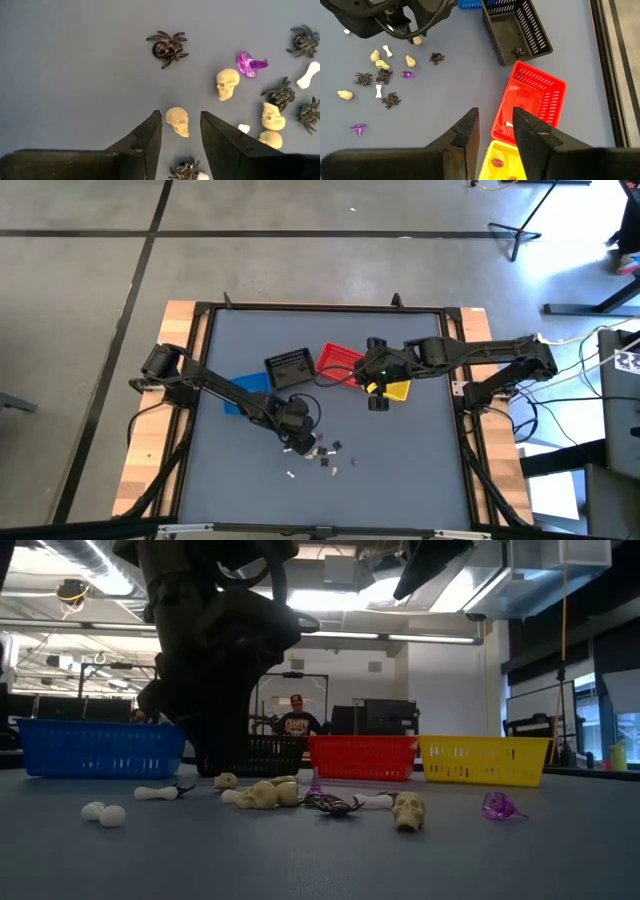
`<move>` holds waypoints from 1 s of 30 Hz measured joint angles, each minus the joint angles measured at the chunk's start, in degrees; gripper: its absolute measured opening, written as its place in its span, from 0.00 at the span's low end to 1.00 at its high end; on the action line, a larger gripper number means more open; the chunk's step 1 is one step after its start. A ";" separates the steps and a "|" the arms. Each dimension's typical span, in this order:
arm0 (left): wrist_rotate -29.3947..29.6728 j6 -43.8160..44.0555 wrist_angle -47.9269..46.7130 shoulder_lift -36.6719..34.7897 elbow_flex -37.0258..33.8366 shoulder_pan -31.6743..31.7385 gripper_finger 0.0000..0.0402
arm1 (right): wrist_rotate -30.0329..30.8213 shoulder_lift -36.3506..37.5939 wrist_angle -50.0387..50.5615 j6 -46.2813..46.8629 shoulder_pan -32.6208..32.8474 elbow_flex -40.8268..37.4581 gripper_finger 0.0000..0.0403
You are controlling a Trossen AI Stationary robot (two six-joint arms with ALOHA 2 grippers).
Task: Sort Halloween decoration
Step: Put the yellow skull toy into the blue bin
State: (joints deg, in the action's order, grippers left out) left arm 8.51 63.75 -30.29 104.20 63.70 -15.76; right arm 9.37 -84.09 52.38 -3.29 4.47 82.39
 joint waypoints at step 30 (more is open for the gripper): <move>1.20 0.23 0.80 3.96 0.11 -0.82 0.20 | 0.00 0.00 0.00 0.00 0.02 0.00 0.29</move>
State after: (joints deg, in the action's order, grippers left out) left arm 9.72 63.99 -29.49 108.17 63.81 -16.58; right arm 9.37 -84.09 52.38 -3.29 4.49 82.39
